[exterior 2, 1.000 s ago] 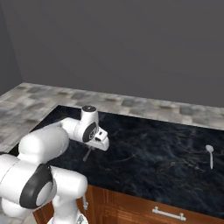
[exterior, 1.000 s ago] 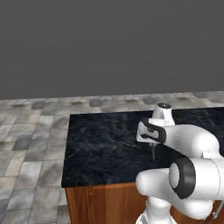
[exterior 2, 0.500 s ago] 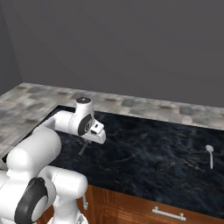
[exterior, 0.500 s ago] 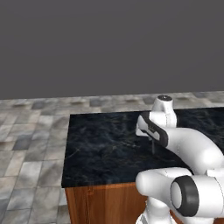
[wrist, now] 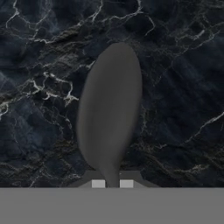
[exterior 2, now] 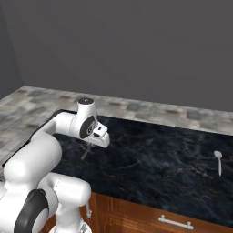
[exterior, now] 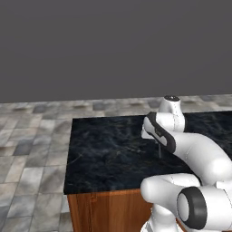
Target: Organize the utensils by type. Pick up the wooden spoons from the counter and place them in the open cabinet. Then pick up the metallic utensils from the counter and place them in the open drawer.
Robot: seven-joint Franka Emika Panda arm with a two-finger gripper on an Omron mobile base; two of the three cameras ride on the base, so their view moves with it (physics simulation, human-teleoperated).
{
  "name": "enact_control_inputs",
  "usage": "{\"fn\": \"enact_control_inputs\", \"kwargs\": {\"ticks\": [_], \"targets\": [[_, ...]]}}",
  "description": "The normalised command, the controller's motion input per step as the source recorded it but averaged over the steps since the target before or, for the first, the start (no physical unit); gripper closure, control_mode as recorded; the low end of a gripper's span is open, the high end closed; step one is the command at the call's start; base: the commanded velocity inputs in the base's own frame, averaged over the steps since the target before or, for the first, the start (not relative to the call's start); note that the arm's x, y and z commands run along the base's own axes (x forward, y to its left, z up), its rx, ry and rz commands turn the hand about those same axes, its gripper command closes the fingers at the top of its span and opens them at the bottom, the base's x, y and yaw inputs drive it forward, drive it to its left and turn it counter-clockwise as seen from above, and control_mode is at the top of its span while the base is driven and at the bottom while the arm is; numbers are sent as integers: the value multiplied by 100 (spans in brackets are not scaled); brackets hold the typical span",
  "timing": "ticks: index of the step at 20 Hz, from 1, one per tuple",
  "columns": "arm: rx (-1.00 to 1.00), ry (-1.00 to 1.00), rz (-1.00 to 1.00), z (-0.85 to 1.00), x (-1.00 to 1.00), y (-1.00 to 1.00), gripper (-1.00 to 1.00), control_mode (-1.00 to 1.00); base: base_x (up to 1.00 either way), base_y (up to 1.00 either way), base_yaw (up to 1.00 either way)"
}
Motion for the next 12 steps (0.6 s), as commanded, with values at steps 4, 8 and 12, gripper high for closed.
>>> {"fn": "enact_control_inputs", "kwargs": {"ticks": [4, 8, 12], "targets": [[0, 0, 0, 0, 0, 0, 100, -100, 0, 0, 0], [0, 0, 0, 0, 0, 0, 100, 100, -41, 0, 1], [0, 0, 0, 0, 0, 0, 100, 100, -58, 2, 17]]}}
